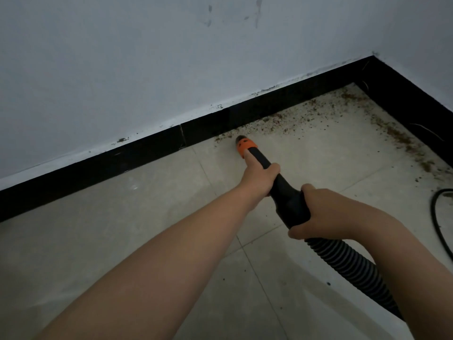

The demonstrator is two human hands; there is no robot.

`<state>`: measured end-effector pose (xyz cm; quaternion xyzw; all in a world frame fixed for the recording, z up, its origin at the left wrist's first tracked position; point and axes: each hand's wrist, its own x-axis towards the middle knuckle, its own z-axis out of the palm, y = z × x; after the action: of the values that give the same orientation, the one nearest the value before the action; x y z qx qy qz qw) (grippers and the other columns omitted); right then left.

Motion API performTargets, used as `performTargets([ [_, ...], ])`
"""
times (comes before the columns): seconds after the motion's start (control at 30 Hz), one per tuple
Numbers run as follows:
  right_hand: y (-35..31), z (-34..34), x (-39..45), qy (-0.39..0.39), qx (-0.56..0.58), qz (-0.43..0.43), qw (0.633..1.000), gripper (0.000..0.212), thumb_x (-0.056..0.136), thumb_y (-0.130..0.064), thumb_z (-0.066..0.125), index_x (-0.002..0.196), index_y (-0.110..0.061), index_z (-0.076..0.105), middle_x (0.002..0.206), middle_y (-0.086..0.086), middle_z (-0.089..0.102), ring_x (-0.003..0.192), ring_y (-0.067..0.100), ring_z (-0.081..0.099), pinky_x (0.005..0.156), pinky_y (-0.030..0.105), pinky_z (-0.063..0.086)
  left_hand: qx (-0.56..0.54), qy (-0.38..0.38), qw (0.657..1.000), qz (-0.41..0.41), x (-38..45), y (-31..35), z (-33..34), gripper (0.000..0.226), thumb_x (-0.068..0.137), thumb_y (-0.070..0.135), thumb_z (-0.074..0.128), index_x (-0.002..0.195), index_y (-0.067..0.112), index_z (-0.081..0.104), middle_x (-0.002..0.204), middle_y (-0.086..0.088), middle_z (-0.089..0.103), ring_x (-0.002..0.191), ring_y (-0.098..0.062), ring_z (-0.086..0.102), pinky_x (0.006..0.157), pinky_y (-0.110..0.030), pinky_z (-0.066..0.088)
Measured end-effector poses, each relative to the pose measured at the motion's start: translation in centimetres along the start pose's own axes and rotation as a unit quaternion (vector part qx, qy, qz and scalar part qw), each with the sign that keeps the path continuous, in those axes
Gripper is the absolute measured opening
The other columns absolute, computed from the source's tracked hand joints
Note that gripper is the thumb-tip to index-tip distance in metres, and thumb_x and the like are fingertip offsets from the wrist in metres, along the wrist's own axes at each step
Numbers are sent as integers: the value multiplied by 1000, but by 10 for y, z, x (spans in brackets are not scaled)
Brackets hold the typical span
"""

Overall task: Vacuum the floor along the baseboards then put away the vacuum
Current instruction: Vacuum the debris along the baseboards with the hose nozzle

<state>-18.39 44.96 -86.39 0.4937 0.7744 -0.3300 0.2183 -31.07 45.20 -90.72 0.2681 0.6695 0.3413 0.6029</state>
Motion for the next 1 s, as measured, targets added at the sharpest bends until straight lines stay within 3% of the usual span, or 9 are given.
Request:
performTargets([
  [0.1, 3, 0, -3, -14, -11, 0, 1000, 45, 75, -38, 72, 78, -25, 29, 82, -4, 48, 65, 5, 48, 49, 17, 35, -6, 17, 1000, 14, -3, -6, 5, 79, 96, 23, 43, 146, 25, -17, 131, -11, 44, 95, -25, 53, 88, -37, 48],
  [0.17, 1, 2, -3, -30, -18, -14, 999, 45, 75, -38, 72, 78, -26, 29, 83, -4, 48, 65, 5, 49, 51, 18, 37, -10, 50, 998, 24, -9, -15, 4, 77, 96, 23, 43, 147, 24, -15, 121, -8, 46, 88, -19, 49, 80, -30, 44],
  [0.33, -15, 20, 3, -61, -29, -61, 996, 46, 75, -38, 73, 84, -22, 30, 80, -6, 44, 64, 3, 44, 49, 18, 36, -20, 121, 991, 46, -22, -38, -14, 75, 96, 20, 43, 148, 22, -11, 90, 7, 39, 71, -6, 45, 76, -26, 39],
  [0.53, -33, 27, 20, -29, 10, -81, 996, 48, 75, -36, 72, 94, -17, 32, 80, -4, 45, 66, 7, 46, 51, 21, 39, -17, 127, 990, 61, -11, -33, -39, 69, 97, 15, 41, 149, 24, -3, 90, 4, 43, 72, -6, 46, 71, -27, 41],
  [0.67, -31, 22, 25, -8, 36, -64, 997, 47, 76, -36, 71, 95, -17, 33, 82, -4, 45, 68, 8, 48, 54, 22, 42, -11, 107, 992, 68, 1, -23, -38, 70, 96, 14, 41, 149, 26, -2, 102, -2, 48, 74, -10, 47, 71, -26, 43],
  [0.77, -23, 19, 26, 3, 52, -51, 997, 46, 75, -35, 72, 94, -17, 33, 82, -5, 45, 67, 7, 48, 52, 20, 38, -11, 90, 993, 78, 9, -21, -32, 71, 96, 15, 42, 148, 25, -5, 92, 3, 45, 74, -9, 47, 68, -25, 43],
  [1.0, -3, 19, 29, 20, 91, -30, 995, 45, 75, -33, 72, 92, -18, 34, 81, -5, 48, 66, 5, 50, 51, 19, 38, 3, 40, 995, 88, 24, -14, -14, 75, 96, 16, 42, 148, 26, -12, 122, -8, 44, 94, -19, 48, 80, -29, 42],
])
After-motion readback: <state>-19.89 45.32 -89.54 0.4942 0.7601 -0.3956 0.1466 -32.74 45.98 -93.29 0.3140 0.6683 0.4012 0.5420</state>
